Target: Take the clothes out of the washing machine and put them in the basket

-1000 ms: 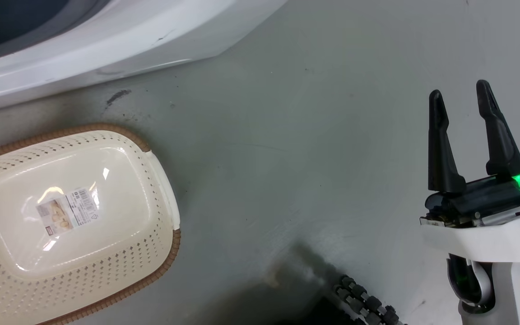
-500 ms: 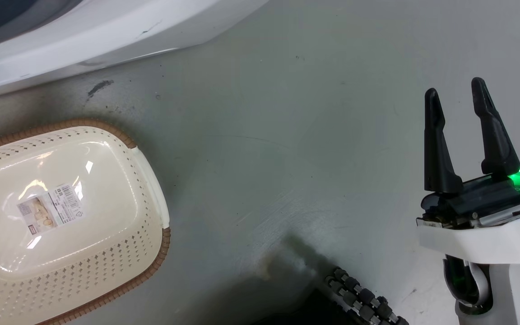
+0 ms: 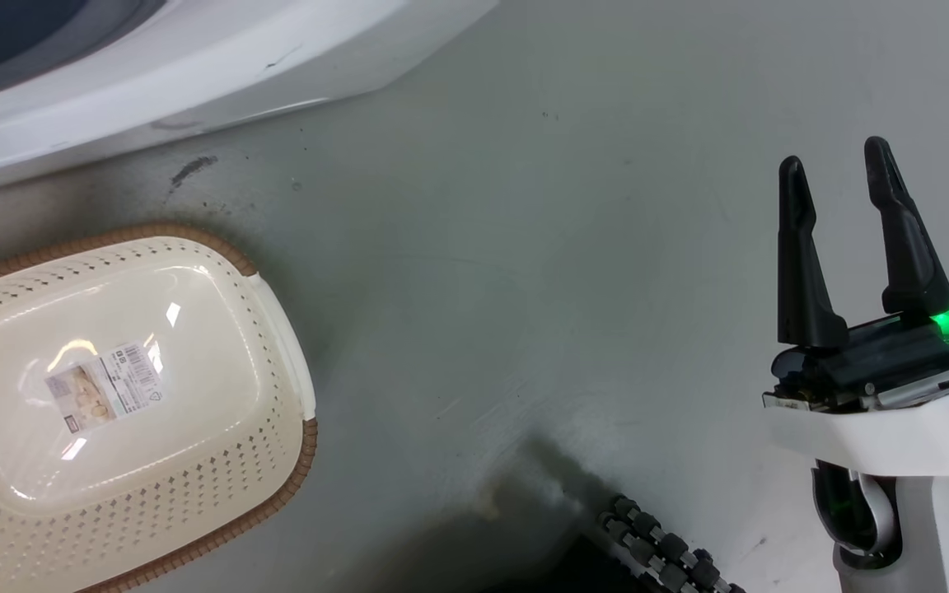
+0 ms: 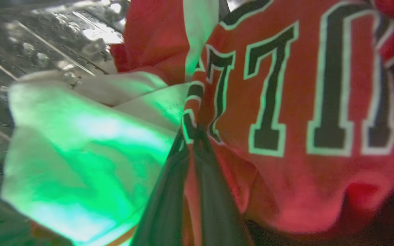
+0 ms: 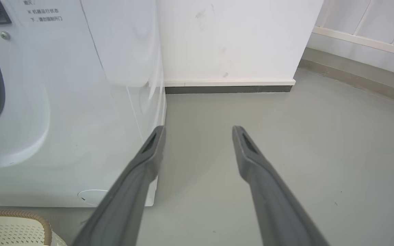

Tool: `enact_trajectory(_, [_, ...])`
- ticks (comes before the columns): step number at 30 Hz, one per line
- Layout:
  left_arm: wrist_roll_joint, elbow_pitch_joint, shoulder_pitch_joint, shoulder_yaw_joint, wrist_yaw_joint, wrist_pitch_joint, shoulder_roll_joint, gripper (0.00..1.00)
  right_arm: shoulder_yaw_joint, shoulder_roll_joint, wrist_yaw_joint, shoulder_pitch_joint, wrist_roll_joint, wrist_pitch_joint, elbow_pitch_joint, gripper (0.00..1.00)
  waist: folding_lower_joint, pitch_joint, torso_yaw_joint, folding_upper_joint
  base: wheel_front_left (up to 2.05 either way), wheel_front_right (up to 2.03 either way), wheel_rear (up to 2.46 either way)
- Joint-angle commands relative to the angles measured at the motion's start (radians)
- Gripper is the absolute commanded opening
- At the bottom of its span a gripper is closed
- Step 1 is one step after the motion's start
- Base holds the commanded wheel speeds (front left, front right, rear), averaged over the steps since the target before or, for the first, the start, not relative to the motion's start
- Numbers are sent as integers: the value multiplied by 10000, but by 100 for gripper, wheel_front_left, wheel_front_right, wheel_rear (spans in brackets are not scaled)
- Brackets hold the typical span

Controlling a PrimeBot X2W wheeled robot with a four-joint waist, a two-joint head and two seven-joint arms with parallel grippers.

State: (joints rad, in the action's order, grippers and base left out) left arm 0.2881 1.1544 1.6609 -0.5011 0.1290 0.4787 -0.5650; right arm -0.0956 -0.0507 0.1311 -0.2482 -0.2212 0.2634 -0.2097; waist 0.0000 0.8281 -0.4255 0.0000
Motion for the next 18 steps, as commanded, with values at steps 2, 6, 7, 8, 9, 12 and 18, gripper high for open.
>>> enact_trajectory(2, [113,-88,-230,-72,-1,-256,-44,0,46,6,-5,-156,37,21,20,100,0,-187,66,0,0,0,0])
enact_trajectory(6, [478,-219,-759,-239,1,-1057,1,0,144,6,-7,-48,202,22,42,100,0,-660,243,0,0,0,0])
enact_trajectory(7, [609,-239,-934,-283,1,-1213,58,0,168,6,-7,8,243,21,61,100,0,-797,315,0,0,0,0])
enact_trajectory(8, [747,-281,-1070,-275,1,-1453,94,0,193,6,-7,50,311,21,78,100,0,-930,394,0,0,0,0])
enact_trajectory(9, [816,-320,-1277,-357,1,-1688,155,0,231,6,-7,87,381,21,99,100,0,-1088,492,0,0,0,0])
enact_trajectory(12, [1109,-433,-1964,-597,1,-2335,326,0,275,6,-7,192,567,21,184,100,0,-1513,745,0,0,0,0])
enact_trajectory(18, [1706,-850,-3228,-1104,1,-3678,668,0,303,3,-5,284,949,21,328,100,0,-2331,1290,0,0,0,0])
